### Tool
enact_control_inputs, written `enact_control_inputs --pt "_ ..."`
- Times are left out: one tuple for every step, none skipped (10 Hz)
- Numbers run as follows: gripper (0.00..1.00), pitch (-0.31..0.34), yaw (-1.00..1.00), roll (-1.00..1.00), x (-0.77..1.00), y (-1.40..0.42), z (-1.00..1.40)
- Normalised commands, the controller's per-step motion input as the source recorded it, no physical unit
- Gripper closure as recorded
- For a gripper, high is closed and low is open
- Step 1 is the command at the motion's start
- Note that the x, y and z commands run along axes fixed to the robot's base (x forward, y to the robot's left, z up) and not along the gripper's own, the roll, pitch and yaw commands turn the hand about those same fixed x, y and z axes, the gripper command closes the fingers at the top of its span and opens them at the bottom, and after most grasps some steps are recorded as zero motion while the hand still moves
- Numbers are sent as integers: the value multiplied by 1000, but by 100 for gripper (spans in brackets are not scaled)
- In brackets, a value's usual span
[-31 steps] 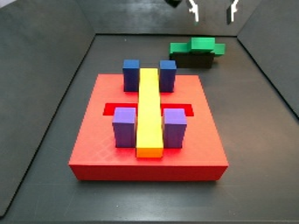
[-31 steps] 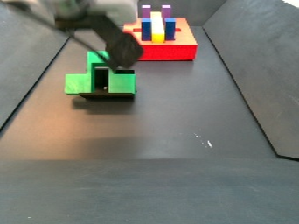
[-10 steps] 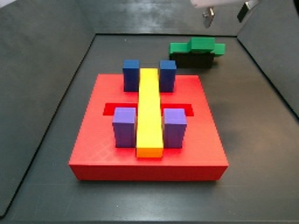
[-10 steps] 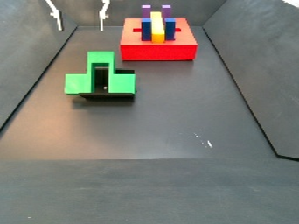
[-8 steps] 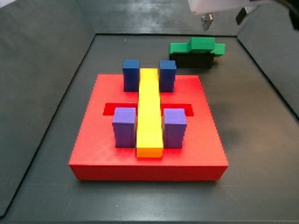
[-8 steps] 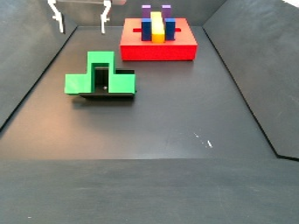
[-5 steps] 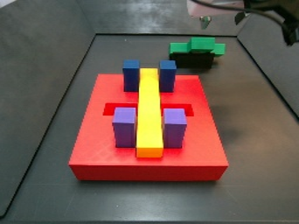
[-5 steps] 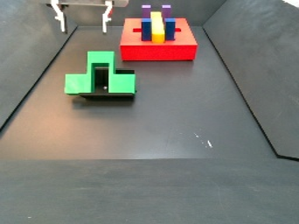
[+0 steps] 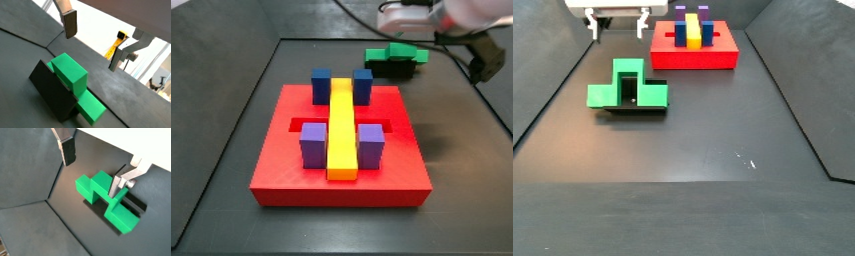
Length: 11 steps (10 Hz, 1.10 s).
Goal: Pick up the green object. Move up. Place the green object on the fixture. Regrasp the green object. Move to above the board. Insert the green object.
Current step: Regrasp the green object.
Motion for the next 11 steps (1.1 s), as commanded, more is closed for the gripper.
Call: enact_control_inputs --pt "0 217 0 526 -40 -134 -194" --pt "0 46 46 266 0 -71 -249" --pt "0 0 77 0 0 0 -334" --pt "0 0 60 -29 0 0 -340" --pt "0 0 51 -63 0 0 -320" --pt "0 0 37 -109 0 0 -274" --pt "0 0 34 -134 0 0 -263" --pt "0 0 17 -280 0 40 -229" --pt "0 0 0 -660 0 180 -211" --pt "0 0 0 -714 0 189 -166" --pt "0 0 0 -580 0 146 -160"
